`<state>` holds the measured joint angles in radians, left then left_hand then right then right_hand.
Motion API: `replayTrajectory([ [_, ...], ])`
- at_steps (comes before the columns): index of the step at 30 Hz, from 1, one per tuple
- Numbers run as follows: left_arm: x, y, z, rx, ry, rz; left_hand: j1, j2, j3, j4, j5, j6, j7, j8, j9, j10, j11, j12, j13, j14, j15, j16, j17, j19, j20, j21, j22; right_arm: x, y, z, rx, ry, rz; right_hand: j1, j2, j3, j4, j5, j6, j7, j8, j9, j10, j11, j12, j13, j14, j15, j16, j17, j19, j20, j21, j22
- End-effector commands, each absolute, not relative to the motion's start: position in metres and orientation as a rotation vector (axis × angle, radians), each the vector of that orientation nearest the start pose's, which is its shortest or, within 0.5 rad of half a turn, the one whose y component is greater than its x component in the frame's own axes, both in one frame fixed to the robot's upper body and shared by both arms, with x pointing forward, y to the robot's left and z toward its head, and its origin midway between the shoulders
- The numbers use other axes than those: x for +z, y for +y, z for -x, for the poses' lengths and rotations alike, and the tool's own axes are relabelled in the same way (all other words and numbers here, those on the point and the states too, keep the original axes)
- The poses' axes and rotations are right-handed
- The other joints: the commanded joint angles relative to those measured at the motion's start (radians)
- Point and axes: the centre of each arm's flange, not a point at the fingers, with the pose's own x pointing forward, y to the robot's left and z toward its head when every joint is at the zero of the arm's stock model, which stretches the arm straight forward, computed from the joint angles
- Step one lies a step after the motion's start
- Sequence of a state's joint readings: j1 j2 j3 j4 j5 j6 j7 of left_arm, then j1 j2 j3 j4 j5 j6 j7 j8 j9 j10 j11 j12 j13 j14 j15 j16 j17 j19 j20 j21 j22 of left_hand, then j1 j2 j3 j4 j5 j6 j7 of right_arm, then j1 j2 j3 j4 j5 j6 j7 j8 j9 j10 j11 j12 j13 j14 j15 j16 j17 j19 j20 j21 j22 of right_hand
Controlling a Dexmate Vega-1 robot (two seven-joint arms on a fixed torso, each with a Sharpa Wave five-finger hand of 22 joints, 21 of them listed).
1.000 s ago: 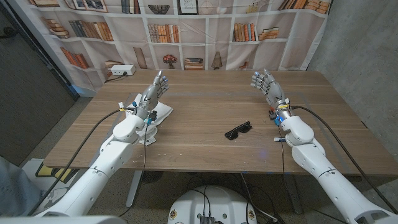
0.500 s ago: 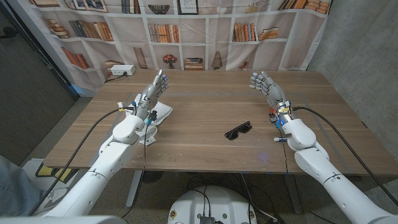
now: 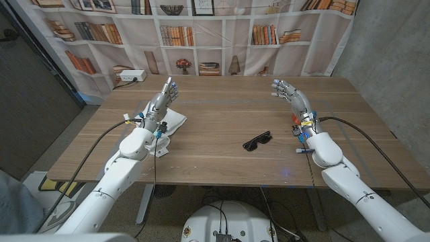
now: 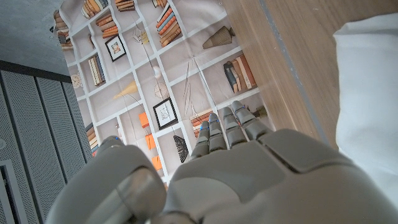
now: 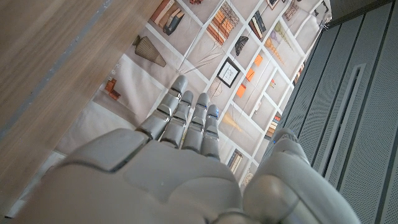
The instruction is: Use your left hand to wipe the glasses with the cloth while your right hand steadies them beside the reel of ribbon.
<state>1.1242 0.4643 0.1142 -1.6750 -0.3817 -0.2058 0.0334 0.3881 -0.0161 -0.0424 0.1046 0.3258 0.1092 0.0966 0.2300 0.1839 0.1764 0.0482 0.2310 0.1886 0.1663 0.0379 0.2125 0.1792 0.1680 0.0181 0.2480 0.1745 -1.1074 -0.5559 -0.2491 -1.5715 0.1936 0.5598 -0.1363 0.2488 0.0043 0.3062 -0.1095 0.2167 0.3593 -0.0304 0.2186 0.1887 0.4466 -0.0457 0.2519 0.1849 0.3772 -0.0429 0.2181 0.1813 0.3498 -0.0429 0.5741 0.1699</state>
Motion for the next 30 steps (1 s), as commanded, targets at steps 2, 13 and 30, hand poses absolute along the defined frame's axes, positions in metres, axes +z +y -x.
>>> replayTrajectory([
  [2, -0.022, 0.307, -0.567, -0.103, -0.718, -0.047, 0.004, 0.004, -0.003, -0.005, 0.002, 0.028, 0.000, 0.009, 0.003, 0.022, 0.003, 0.011, 0.002, 0.027, -0.005, 0.008, 0.005, 0.019, 0.000, -0.002, 0.005, -0.032, -0.274, -0.528, 0.087, -1.004, 0.463, 0.018, -0.002, 0.001, -0.014, 0.005, 0.006, -0.022, 0.000, 0.004, -0.004, -0.019, -0.005, 0.000, 0.000, -0.063, -0.009, 0.001, -0.002, -0.098, -0.012, 0.003],
  [13, -0.020, 0.290, -0.565, -0.103, -0.679, -0.056, 0.008, 0.006, -0.006, -0.006, 0.000, 0.050, -0.002, 0.011, 0.003, 0.041, -0.003, 0.012, 0.003, 0.046, -0.007, 0.009, 0.005, 0.036, 0.001, -0.001, 0.005, -0.026, -0.289, -0.514, 0.083, -1.067, 0.597, 0.122, -0.030, 0.025, -0.068, 0.027, -0.002, -0.050, -0.008, 0.005, -0.013, -0.040, -0.018, -0.001, 0.000, -0.081, -0.023, -0.005, 0.009, -0.107, -0.039, 0.001],
  [30, -0.010, 0.282, -0.551, -0.104, -0.659, -0.121, 0.013, 0.009, -0.010, -0.007, -0.001, 0.057, -0.006, 0.006, 0.004, 0.047, -0.005, 0.007, 0.003, 0.054, -0.011, 0.005, 0.006, 0.044, 0.002, -0.004, 0.005, -0.026, -0.297, -0.489, -0.024, -1.119, 0.850, 0.199, -0.081, 0.030, -0.076, 0.045, 0.008, -0.072, -0.003, 0.006, -0.003, -0.056, -0.023, 0.000, -0.015, -0.086, -0.031, -0.004, 0.005, -0.108, -0.067, 0.002],
])
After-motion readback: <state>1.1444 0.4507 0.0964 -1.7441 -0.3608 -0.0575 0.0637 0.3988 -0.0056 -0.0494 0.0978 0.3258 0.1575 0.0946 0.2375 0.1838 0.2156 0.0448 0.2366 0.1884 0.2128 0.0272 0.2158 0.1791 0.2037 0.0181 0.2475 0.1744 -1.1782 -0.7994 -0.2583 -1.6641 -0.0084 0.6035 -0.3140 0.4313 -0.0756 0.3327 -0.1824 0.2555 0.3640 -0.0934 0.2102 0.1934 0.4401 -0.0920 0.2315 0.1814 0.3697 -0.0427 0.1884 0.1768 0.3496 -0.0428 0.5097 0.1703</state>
